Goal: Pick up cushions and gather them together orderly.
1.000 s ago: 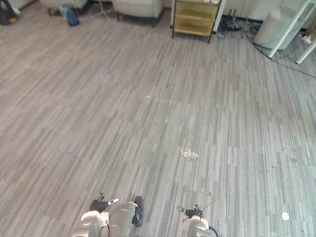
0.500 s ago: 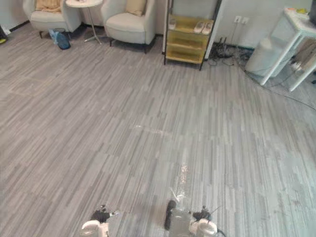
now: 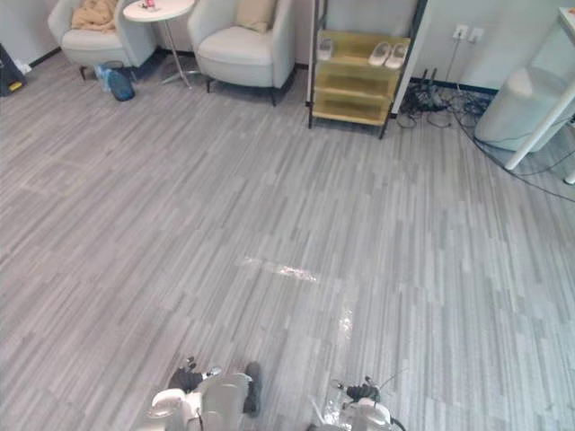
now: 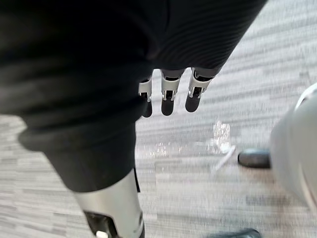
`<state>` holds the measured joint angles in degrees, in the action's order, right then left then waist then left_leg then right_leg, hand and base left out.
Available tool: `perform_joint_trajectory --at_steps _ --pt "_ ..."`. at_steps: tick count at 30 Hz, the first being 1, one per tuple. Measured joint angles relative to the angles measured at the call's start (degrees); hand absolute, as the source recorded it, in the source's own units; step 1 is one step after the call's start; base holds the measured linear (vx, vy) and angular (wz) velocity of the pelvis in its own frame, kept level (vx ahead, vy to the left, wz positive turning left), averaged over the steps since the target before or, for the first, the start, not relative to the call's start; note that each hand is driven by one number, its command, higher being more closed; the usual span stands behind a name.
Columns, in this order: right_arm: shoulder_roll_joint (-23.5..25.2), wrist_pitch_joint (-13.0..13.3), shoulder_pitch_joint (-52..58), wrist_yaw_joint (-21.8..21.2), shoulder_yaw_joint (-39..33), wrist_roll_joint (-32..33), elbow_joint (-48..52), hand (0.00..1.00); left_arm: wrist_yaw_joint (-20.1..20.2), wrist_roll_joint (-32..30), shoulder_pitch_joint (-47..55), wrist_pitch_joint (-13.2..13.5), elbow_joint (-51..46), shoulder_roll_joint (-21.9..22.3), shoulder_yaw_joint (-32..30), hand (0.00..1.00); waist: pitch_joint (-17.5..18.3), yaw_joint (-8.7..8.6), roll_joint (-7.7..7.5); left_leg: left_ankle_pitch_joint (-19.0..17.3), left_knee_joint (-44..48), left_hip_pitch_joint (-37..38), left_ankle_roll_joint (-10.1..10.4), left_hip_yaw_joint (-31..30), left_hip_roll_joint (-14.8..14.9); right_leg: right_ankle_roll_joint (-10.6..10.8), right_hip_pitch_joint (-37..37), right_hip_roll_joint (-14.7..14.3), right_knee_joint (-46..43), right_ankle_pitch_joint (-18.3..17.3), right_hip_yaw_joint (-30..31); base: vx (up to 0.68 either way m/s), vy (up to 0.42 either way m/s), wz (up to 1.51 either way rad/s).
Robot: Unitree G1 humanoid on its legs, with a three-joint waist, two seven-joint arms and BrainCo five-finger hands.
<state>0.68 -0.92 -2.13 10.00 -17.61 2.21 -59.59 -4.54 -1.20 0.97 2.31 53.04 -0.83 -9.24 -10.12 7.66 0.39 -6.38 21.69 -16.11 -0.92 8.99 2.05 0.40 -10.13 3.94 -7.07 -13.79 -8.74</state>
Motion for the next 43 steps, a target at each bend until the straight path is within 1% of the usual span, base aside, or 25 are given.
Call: perform_joint_trajectory --at_steps 1,2,3,4,5,6,7,9,12,13,14,15,16,18,19,20,21,22,23,24,27,28,29,36,43 --pt "-0.1 0.0 0.5 0.0 0.0 -0.1 0.3 0.0 0.0 0.0 0.0 -0.1 0.2 0.0 -0.4 0.0 0.1 0.35 -0.14 -2.9 2.5 1.2 -0.6 1.0 0.2 0.4 0.5 0.6 -4.8 -0.2 1.1 0.45 0.172 -0.21" --pt "-0.3 0.1 0.9 -0.2 0.0 -0.3 0.2 0.0 0.0 0.1 0.0 -0.1 0.7 -0.1 0.1 0.0 0.3 0.29 -0.4 -5.3 2.4 3.3 -0.8 1.5 0.1 2.2 3.9 1.3 -15.0 -0.8 2.0 0.43 0.172 -0.21" --pt "-0.3 0.2 1.0 -0.3 0.0 -0.6 0.2 0.0 0.1 0.1 0.0 -0.1 1.0 -0.3 0.4 0.0 0.3 0.24 -0.47 -6.0 2.3 4.3 -0.9 1.5 0.0 3.1 5.8 1.8 -20.3 -0.5 2.3 0.41 0.161 -0.16" --pt "-0.1 0.4 1.5 -0.6 0.0 -1.5 0.2 0.0 0.1 0.1 -0.2 -0.4 1.8 -1.1 1.4 0.0 0.3 -0.16 -0.88 -7.7 1.6 7.6 -1.1 1.4 -0.9 8.6 13.0 3.8 -37.4 2.7 3.5 0.33 0.103 0.0" --pt "0.1 0.4 1.8 -0.7 0.0 -1.6 0.3 0.0 0.2 0.1 -0.2 -0.5 2.2 -1.4 1.9 0.0 0.3 -0.46 -1.2 -8.1 1.2 8.8 -1.1 1.4 -1.3 8.7 14.7 4.6 -42.0 2.8 3.6 0.44 0.091 0.16" --pt "-0.1 0.4 2.1 -1.0 0.0 -2.2 1.5 0.0 0.2 0.1 0.1 -0.6 3.0 -2.0 2.5 0.0 0.6 -1.51 -1.65 -8.5 -0.5 12.7 -1.3 1.2 -2.1 7.8 18.2 6.7 -49.7 2.2 2.4 0.54 0.048 0.29" --pt "-0.5 0.5 2.5 -1.1 0.0 -2.3 1.9 0.0 0.2 0.1 0.2 -0.7 3.5 -1.9 2.5 0.0 0.4 -1.78 -1.13 -8.5 -3.4 17.3 -1.2 1.0 -2.4 6.1 20.3 8.2 -50.4 0.8 -0.6 0.55 0.029 0.26" --pt "-0.6 0.5 2.4 -1.1 -0.2 -2.3 2.1 0.0 0.1 0.2 0.4 -0.7 3.7 -1.5 2.3 0.0 0.5 -1.79 -0.83 -8.5 -7.5 23.0 -1.2 0.7 -1.5 3.5 22.3 8.5 -41.6 -1.3 -5.9 0.42 -0.016 0.14" --pt "-0.8 0.5 2.0 -1.1 -0.3 -2.3 2.2 0.0 0.1 0.2 0.6 -0.6 3.9 -1.4 2.2 0.0 0.6 -2.18 -0.53 -9.0 -9.3 25.2 -0.3 0.5 0.1 2.9 24.5 6.5 -27.0 0.2 -7.6 0.31 -0.086 0.17" --pt "-0.7 0.5 1.7 -1.1 -0.2 -2.3 1.8 0.0 0.1 0.2 0.8 -0.5 3.8 -1.7 2.4 0.0 0.9 -2.4 -1.05 -9.7 -10.2 25.8 0.8 0.1 0.3 3.0 25.0 4.4 -16.4 5.2 -5.4 0.55 -0.241 0.31" --pt "-0.6 0.5 1.8 -1.2 -0.1 -2.3 -0.1 0.0 0.2 0.1 1.0 -0.5 4.1 -2.8 2.3 0.0 1.3 -2.71 -3.12 -10.7 -11.0 27.2 2.5 -1.5 -1.2 1.2 25.1 3.8 -8.6 16.9 -1.8 0.41 -0.188 0.27" --pt "-1.2 0.3 1.8 -1.4 -0.3 -2.3 -0.3 0.0 0.1 0.1 0.7 -0.5 5.1 -2.7 2.0 0.0 1.2 -2.9 -2.55 -11.3 -11.0 27.9 3.3 -2.0 -0.9 0.6 25.0 3.2 -9.9 15.7 -1.5 0.48 -0.212 0.02" --pt "-3.4 0.2 1.8 -1.4 -0.4 -2.4 -0.8 0.0 0.0 0.0 1.1 -0.5 5.6 -0.4 1.3 0.0 2.4 -2.63 1.09 -11.3 -10.1 28.2 3.6 -2.1 2.1 -0.2 24.5 0.8 -10.1 14.8 -2.2 0.3 -0.115 -0.13" --pt "-4.0 0.1 1.6 -1.3 -0.3 -2.3 -1.7 0.0 -0.1 0.1 1.2 -0.5 5.9 0.6 1.1 0.0 2.6 -2.65 2.84 -11.4 -5.7 26.9 3.7 -2.4 3.8 -0.9 22.5 -0.9 -7.9 13.3 -2.5 0.4 -0.189 -0.12" --pt "-3.9 0.2 2.0 -1.2 -0.3 -2.3 -1.8 0.0 0.1 0.0 1.0 -0.5 5.5 1.2 0.3 0.0 2.7 -3.0 3.62 -11.1 6.0 21.9 3.9 -4.0 5.4 -1.5 19.7 -2.2 -5.2 12.5 -3.4 0.41 -0.225 0.16" --pt "-4.1 0.2 2.0 -1.0 0.0 -2.2 -1.6 0.0 0.2 0.0 0.6 -0.5 4.7 1.7 -0.7 0.0 2.5 -3.07 4.13 -9.0 16.4 17.5 4.3 -4.7 7.1 -1.9 17.5 -3.2 -3.8 11.8 -3.9 0.32 -0.18 0.28" --pt "-4.1 0.2 2.0 -1.0 0.1 -2.2 -1.5 0.0 0.2 0.0 0.5 -0.5 4.3 1.9 -1.0 0.0 2.3 -3.01 3.98 -7.9 20.7 15.5 4.3 -4.8 7.9 -2.2 16.6 -3.4 -3.3 11.5 -4.1 0.31 -0.097 0.16" --pt "-3.9 0.1 2.3 -0.7 0.5 -2.1 -1.1 0.0 0.1 0.0 0.8 -0.5 3.4 1.7 -1.0 0.0 1.8 -2.56 3.97 -7.9 29.5 11.6 3.9 -4.4 10.0 -3.1 13.5 -4.0 -2.3 10.4 -4.7 0.28 -0.052 0.05" --pt "-3.2 0.1 2.2 -0.4 0.5 -2.1 -0.4 0.0 0.2 0.0 0.7 -0.5 2.8 1.5 -0.9 0.0 1.2 -2.47 3.25 -10.5 30.4 8.7 3.7 -3.0 10.3 -3.1 10.5 -3.9 -1.4 9.6 -4.9 0.28 -0.044 0.03" --pt "-3.0 0.1 2.2 -0.3 0.4 -2.1 0.0 0.0 0.2 0.0 0.7 -0.5 2.6 1.5 -0.8 0.0 1.2 -2.48 3.17 -11.2 29.4 7.8 3.6 -2.5 10.2 -3.0 9.8 -3.8 -0.9 9.5 -4.8 0.26 -0.023 -0.09" --pt "-2.0 0.2 1.9 -0.3 0.5 -2.1 0.4 0.0 0.2 0.0 0.7 -0.2 1.8 1.6 -0.1 0.0 1.3 -1.58 3.29 -10.4 8.3 5.1 3.6 -2.1 6.8 -0.8 7.9 -2.5 0.2 8.4 -3.1 0.2 0.084 -0.29" --pt "-1.9 0.1 1.9 -0.3 0.5 -2.1 0.4 0.0 0.2 0.0 0.7 -0.2 1.9 1.9 0.1 0.0 1.3 -1.07 3.63 -3.0 1.2 5.4 5.1 -3.8 5.5 0.3 7.8 -2.2 -0.2 7.7 -1.8 0.29 0.171 -0.37" --pt "-1.0 0.1 1.9 -0.3 0.6 -2.1 0.8 0.0 0.2 0.0 0.8 -0.3 2.3 1.3 -0.1 0.0 1.7 -0.87 2.9 -2.2 -1.3 7.2 4.2 -3.1 3.8 1.5 7.0 -1.3 -0.1 7.6 -1.1 0.32 0.165 -0.27" --pt "1.5 -0.1 3.6 -0.3 0.5 -2.2 2.3 0.0 0.2 -0.1 0.0 -0.4 2.8 0.2 0.1 0.0 1.9 -1.1 -0.29 -2.3 -4.5 12.8 3.6 -1.6 0.2 2.9 2.2 2.2 2.1 7.3 -1.8 0.21 0.071 0.05" --pt "1.4 -0.1 4.5 -0.3 -0.3 -2.2 2.3 0.0 0.3 -0.9 0.1 -0.4 4.0 0.1 0.1 0.0 3.2 -1.23 -0.31 -0.4 -11.5 15.4 3.1 -2.0 -0.8 3.6 2.3 2.5 3.5 6.8 -2.1 0.04 -0.041 -0.02"
